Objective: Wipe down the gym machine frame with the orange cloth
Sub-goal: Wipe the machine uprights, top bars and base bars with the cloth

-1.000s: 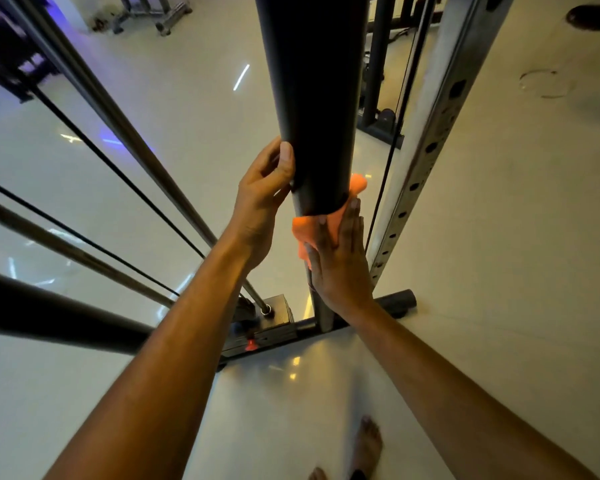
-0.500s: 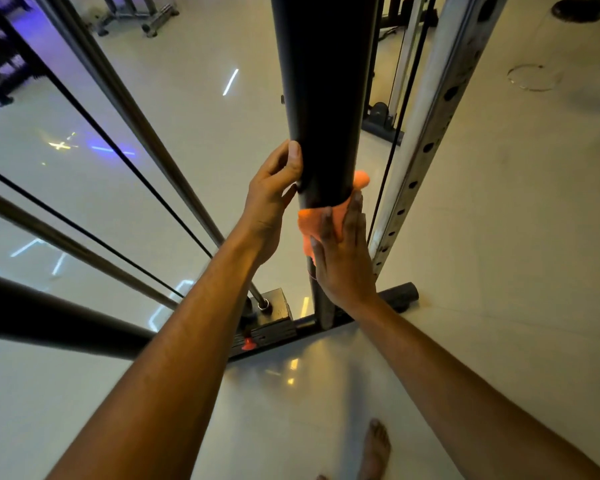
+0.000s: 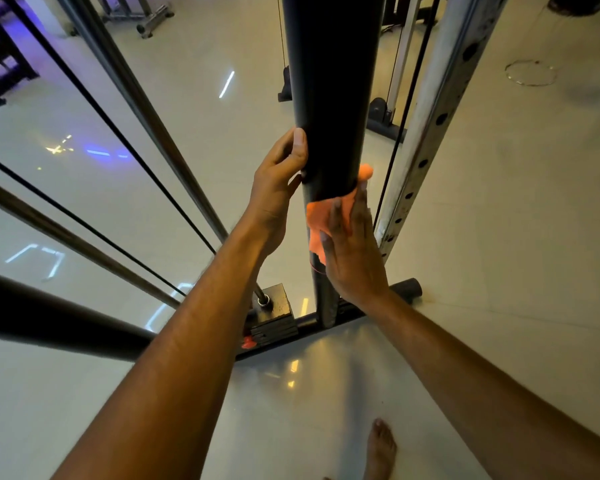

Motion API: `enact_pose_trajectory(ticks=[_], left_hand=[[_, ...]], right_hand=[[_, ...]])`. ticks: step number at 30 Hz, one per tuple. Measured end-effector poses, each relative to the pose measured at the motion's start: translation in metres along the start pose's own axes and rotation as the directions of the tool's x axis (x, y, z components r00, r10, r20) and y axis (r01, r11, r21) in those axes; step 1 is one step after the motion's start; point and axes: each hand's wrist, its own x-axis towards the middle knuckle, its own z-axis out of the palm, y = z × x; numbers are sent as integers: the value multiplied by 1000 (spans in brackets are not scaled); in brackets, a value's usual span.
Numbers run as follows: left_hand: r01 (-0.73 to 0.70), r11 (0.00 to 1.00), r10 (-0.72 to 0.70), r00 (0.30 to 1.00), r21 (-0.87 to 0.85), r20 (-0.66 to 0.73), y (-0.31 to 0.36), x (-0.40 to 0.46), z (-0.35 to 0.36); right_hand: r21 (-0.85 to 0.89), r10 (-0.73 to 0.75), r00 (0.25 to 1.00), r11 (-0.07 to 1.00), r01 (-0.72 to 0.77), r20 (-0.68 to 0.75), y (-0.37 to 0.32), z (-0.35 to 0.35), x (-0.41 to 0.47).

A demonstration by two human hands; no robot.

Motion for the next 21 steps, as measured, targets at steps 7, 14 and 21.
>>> enact_pose_trajectory(ticks=[7,14,21], left_hand=[[-9,1000,9,999,14,30,1,-4,3],[13,1000,-14,999,18,51,-13,-12,4],[86,994,-92,992,68,90,-34,-16,0]], right_hand=[[7,8,982,1000,-7,-189,-21,-16,34],[5,53,998,999,-53,41,14,25,-26],[64,58,982,997,-48,-180,-6,20,9]])
